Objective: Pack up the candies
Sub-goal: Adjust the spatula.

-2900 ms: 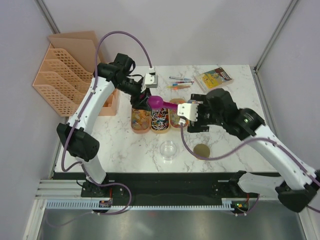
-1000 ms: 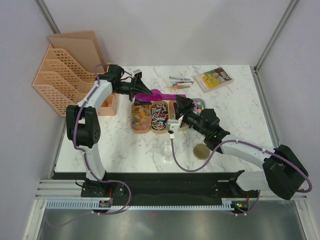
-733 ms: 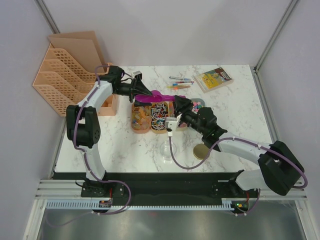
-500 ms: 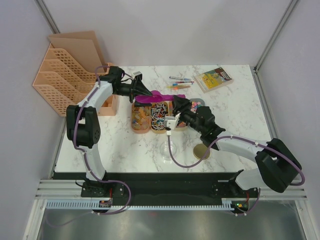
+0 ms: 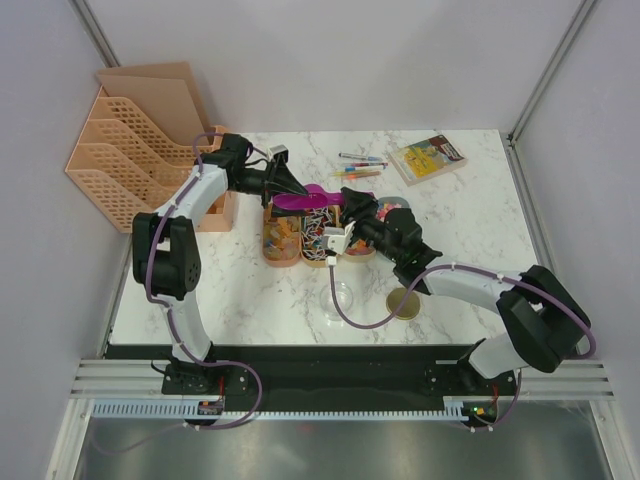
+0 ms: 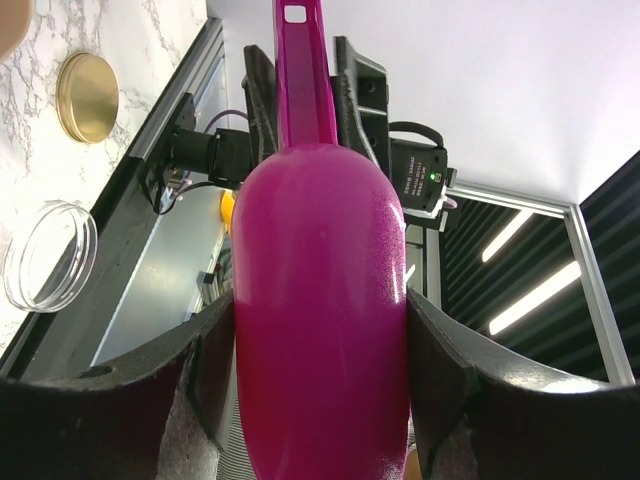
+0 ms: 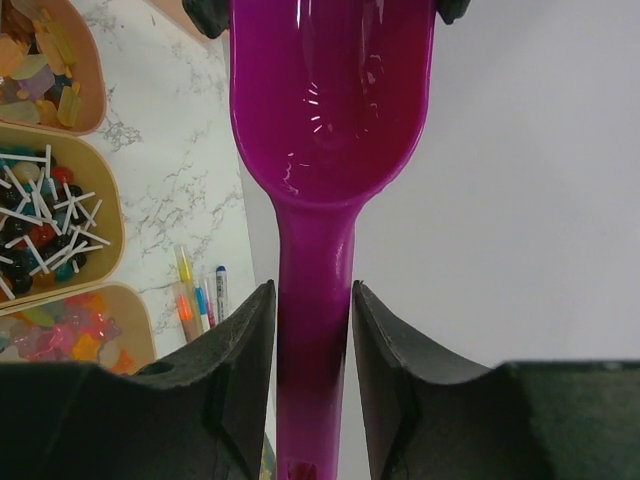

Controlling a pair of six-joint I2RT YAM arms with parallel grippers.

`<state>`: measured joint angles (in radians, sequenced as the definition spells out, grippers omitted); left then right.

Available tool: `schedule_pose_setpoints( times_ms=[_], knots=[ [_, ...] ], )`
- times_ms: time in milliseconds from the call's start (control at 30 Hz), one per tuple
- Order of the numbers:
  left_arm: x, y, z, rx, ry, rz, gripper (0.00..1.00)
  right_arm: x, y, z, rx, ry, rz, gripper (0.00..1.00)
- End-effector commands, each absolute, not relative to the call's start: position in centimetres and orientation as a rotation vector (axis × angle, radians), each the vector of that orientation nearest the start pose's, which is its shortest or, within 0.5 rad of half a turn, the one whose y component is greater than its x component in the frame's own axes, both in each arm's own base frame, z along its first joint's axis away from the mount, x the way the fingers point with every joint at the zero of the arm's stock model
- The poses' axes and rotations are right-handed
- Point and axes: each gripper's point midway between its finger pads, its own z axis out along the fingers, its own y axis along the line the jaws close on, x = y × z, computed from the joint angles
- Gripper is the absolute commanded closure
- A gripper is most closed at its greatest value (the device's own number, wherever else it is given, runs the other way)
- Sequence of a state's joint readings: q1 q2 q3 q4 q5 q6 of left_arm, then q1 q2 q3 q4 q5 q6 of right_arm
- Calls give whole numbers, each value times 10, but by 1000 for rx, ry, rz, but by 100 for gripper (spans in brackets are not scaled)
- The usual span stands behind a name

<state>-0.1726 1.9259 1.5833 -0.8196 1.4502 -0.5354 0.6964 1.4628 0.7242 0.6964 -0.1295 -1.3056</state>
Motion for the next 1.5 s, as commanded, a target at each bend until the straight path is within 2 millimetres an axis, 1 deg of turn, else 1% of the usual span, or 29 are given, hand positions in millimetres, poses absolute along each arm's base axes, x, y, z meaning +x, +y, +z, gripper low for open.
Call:
schedule_pose_setpoints(
  times_ms=[0,100,167,233,267,300,367,400,433,500,567,600,633,733,800,867,933,967,1033,1067,1100,1167,1233,1267,1333,1367,1400,1433,1467],
  knots=[
    [289,-218,331,225,2156,-2663,98,376,289,261,-1344,765,-374,57],
    [289,-218,330,217,2158,-2665,98,375,289,263,-1341,765,-366,77],
    [290,-218,329,213,2159,-2666,98,373,288,265,-1336,764,-362,79],
    [292,-218,327,209,2159,-2667,98,371,286,265,-1339,769,-359,90],
    [292,-218,327,211,2158,-2666,98,370,285,265,-1339,771,-357,100],
    [293,-217,326,210,2155,-2664,98,368,285,261,-1352,781,-350,100],
    [296,-216,325,225,2137,-2650,98,365,282,265,-1348,785,-347,100],
    [300,-216,323,233,2130,-2642,98,364,280,261,-1366,807,-334,100],
    [303,-215,323,248,2117,-2630,98,360,278,269,-1360,819,-321,100],
    [312,-213,323,316,2068,-2575,98,356,276,267,-1422,903,-267,100],
    [325,-213,314,336,2051,-2555,98,349,272,281,-1403,1011,-179,100],
    [326,-213,316,360,2042,-2537,98,347,270,288,-1384,1038,-152,100],
    [332,-214,309,356,2044,-2529,98,342,270,299,-1362,1052,-119,100],
    [342,-219,298,361,2051,-2508,97,329,268,317,-1340,1078,-46,100],
    [348,-221,297,388,2043,-2480,87,320,271,321,-1365,1090,5,100],
    [356,-223,296,430,2029,-2428,80,314,273,326,-1382,1110,47,100],
    [364,-225,296,459,2024,-2378,69,313,273,324,-1367,1162,85,100],
    [371,-227,297,487,2019,-2334,68,312,273,329,-1362,1178,96,100],
    [382,-227,297,513,2009,-2272,64,313,271,328,-1346,1227,112,100],
    [390,-228,301,545,2001,-2202,63,312,271,329,-1345,1237,118,100],
    [398,-227,295,549,2000,-2164,62,312,269,331,-1332,1265,129,100],
    [409,-228,299,581,1986,-2080,60,309,267,337,-1313,1303,151,100],
    [416,-227,296,616,1965,-1995,57,309,264,338,-1278,1361,180,100],
    [418,-227,296,593,2007,-1933,56,307,261,339,-1269,1387,189,100],
    [426,-226,283,707,1980,-1726,55,310,254,338,-1237,1444,202,100],
    [440,-221,266,724,2064,-1495,55,310,250,338,-1211,1493,223,100],
    [444,-216,251,754,2124,-1349,56,314,246,335,-1187,1535,234,100],
    [453,-211,246,819,2124,-1154,56,323,236,334,-1143,1581,232,100],
    [468,-186,207,761,2270,-873,56,326,234,343,-1085,1614,279,100]
  ],
)
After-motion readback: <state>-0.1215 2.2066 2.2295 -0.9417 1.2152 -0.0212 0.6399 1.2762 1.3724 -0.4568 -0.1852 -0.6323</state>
